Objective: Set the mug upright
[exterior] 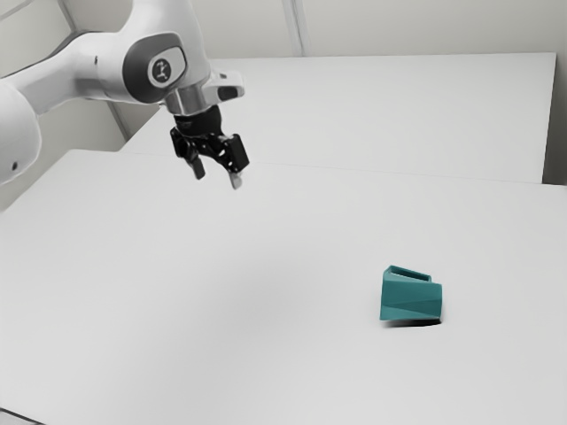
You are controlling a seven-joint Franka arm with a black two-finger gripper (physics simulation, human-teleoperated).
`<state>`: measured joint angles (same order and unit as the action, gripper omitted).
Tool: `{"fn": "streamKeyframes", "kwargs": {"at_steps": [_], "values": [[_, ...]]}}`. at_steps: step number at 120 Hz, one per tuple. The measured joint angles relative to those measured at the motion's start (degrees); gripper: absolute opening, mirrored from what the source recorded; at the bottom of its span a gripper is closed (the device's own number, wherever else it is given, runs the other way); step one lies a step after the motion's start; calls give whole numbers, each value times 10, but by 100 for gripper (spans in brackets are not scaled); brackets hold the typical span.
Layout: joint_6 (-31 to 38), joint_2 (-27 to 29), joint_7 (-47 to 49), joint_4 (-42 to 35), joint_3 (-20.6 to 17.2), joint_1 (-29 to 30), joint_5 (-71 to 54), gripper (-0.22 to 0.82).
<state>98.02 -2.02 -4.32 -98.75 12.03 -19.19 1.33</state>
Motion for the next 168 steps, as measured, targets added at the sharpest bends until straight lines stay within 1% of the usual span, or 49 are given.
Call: {"fn": "streamKeyframes", "kwargs": {"at_steps": [20,34,46,52,69,77,82,86,90,102,105,109,129,143,168], "values": [[44,3,-10,-12,-4,23,2,60],[99,19,-6,-81,-7,30,38,60],[153,15,4,-126,-32,58,77,60],[174,14,15,-138,-38,65,90,60],[243,24,48,-195,-42,65,158,60],[281,17,61,-204,-40,59,192,60],[303,4,69,-204,-38,55,208,60],[321,-9,75,-203,-37,46,220,61],[338,-18,80,-202,-36,23,230,61],[377,-43,94,-202,-36,-116,264,60],[386,-48,98,-202,-36,-141,271,60],[395,-54,102,-202,-37,-159,278,60],[426,-78,119,-205,-37,-158,303,60],[448,-95,128,-202,-50,-159,310,60],[486,-134,141,-182,-59,-194,338,59]]}}
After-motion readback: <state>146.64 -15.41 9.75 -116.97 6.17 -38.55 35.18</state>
